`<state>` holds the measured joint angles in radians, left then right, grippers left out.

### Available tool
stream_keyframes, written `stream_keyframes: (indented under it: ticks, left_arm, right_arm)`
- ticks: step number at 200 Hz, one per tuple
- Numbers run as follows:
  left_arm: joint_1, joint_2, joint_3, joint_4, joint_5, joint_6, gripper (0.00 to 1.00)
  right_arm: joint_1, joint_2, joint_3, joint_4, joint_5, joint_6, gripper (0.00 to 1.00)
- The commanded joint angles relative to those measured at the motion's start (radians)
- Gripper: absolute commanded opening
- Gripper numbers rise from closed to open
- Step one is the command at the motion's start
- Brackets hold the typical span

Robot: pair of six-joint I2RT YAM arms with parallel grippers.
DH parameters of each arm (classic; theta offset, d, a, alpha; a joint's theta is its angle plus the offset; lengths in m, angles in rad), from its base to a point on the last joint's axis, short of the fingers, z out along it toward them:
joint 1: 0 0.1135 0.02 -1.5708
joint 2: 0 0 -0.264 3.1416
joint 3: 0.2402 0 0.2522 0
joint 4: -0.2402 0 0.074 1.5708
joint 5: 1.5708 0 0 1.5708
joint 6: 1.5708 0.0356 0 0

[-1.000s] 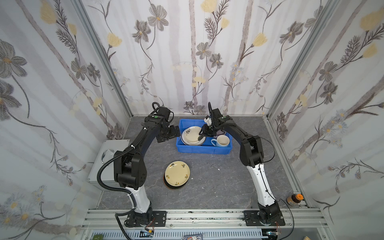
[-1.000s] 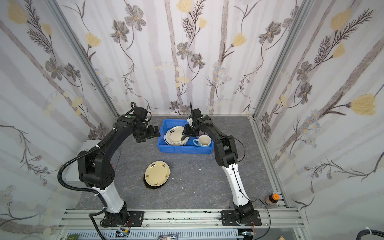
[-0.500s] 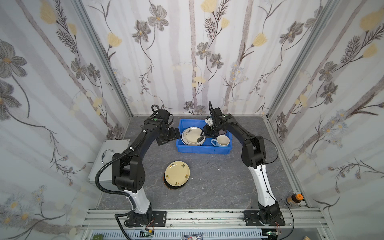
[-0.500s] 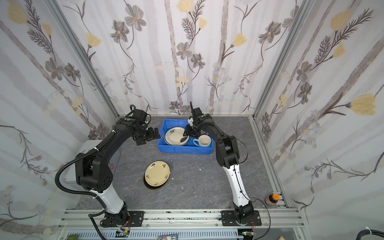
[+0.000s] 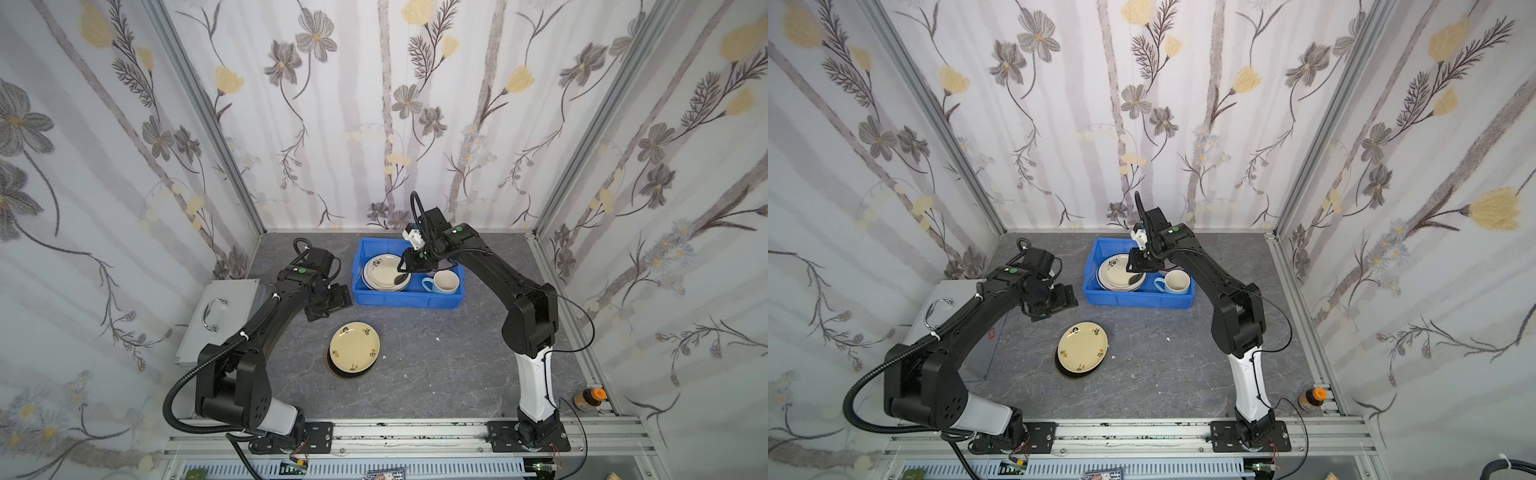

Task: Place the mixed dishes into the plastic bin
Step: 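Move both grippers back down to the remaining cream plate stack, then pinch the next cream plate rim with the right gripper while the left gripper braces it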

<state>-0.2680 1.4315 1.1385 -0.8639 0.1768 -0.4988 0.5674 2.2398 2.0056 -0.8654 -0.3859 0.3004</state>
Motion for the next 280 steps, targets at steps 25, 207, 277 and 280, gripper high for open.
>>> stream_keyframes:
  ticks: [25, 207, 277, 280]
  left_arm:
    - [-0.059, -0.203, -0.217, 0.023, -0.054, -0.149, 0.85]
    - [-0.201, -0.293, -0.467, 0.169, -0.087, -0.325, 0.73]
    - [-0.198, -0.233, -0.456, 0.189, -0.101, -0.302, 0.71]
    - [-0.198, -0.23, -0.457, 0.191, -0.1, -0.302, 0.71]
  right_arm:
    - [0.116, -0.124, -0.214, 0.069, 0.019, -0.015, 0.38]
    - [0.226, -0.165, -0.491, 0.293, -0.053, 0.077, 0.36]
    - [0.234, -0.098, -0.436, 0.275, -0.094, 0.062, 0.36]
    - [0.236, -0.094, -0.434, 0.275, -0.096, 0.06, 0.36]
